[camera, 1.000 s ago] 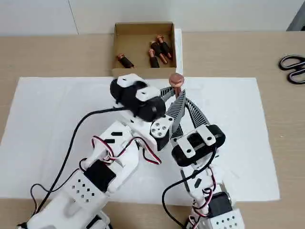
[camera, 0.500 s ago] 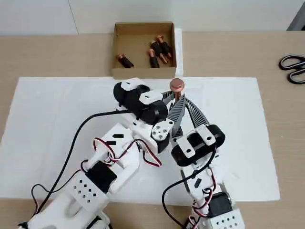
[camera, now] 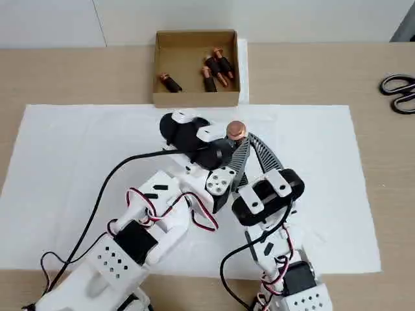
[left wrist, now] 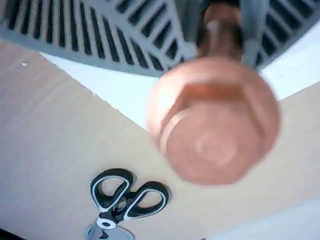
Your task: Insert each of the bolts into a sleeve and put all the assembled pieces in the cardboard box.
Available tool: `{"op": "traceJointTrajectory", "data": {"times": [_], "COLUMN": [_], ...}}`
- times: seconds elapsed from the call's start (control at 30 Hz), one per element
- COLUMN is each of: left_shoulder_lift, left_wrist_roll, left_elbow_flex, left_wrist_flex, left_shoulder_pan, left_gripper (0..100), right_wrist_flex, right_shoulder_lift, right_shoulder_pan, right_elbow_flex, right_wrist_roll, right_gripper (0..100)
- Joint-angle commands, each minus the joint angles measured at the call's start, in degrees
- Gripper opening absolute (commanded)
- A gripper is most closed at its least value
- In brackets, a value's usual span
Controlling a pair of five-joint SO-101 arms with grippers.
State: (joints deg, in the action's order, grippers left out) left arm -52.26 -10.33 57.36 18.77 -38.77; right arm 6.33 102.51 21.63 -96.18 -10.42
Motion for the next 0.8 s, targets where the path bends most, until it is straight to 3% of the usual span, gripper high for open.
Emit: {"op": "traceJointTrajectory", "data": {"times": [0.0,0.13,0.33,0.47,0.77], "left_shoulder_lift": [-0.97,-1.05,-0.7,-0.88,-1.14], "left_wrist_roll": [-0.09,0.0,3.34,3.16,3.6], "left_elbow_flex": [-0.57,-0.92,-4.09,-4.79,-12.88], "left_wrist_flex": [0.62,0.7,5.63,6.51,6.42], "left_shoulder_pan": [-1.14,-1.14,-1.14,-0.97,10.55], "left_gripper": [1,3,17,19,19], "right_wrist_flex": [-0.04,-0.04,-0.04,-0.04,-0.04], "right_shoulder_lift": [1.27,1.27,1.27,1.27,1.27], "right_shoulder_pan": [-0.31,-0.31,-0.31,-0.31,-0.31], "right_elbow_flex": [-0.26,-0.26,-0.26,-0.26,-0.26], "right_wrist_roll": [0.18,0.18,0.18,0.18,0.18], "right_gripper": [0.2,0.2,0.2,0.2,0.2]}}
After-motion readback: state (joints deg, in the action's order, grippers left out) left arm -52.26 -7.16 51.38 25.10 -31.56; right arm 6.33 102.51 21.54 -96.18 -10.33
